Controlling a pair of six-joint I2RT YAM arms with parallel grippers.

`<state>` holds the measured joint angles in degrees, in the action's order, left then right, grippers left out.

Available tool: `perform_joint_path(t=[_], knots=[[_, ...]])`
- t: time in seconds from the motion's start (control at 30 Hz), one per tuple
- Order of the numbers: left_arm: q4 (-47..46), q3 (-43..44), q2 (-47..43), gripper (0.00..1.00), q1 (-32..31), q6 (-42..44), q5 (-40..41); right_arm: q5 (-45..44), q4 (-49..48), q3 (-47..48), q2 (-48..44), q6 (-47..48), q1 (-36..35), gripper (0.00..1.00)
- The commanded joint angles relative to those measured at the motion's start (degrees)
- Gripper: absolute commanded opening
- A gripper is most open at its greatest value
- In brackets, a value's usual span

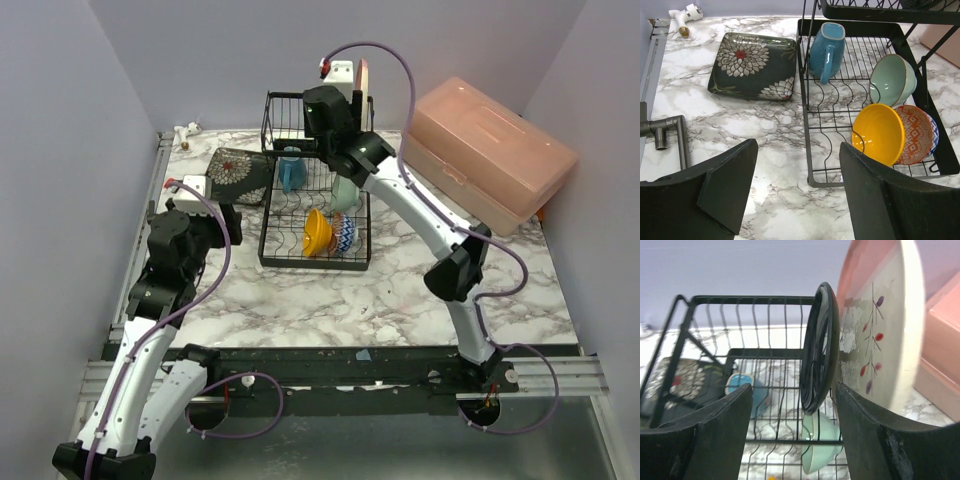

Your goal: Load the mixed dishes into the dish rack

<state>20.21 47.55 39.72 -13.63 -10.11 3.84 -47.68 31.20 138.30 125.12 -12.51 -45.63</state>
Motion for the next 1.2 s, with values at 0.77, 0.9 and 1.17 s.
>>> perform_joint_path(t=[0.77,0.9,1.17], knots=[[-5.3,-4.5,5.5,0.79,5.1,-24.0,-13.0,38.9,-19.8,-73.3,-63.8,-0.2,0.0,0.8],[-10.8,-9.8,7.3,0.79,10.2,-33.9,-20.6,34.4,-20.1,-78.8,-67.4,-1.7,0.0,0.8],[-12.4,-8.7,20.4,0.75,23.2,-47.9,-31.0,30.2,-21.9,-85.7,-72.4,-2.0,0.0,0.8]])
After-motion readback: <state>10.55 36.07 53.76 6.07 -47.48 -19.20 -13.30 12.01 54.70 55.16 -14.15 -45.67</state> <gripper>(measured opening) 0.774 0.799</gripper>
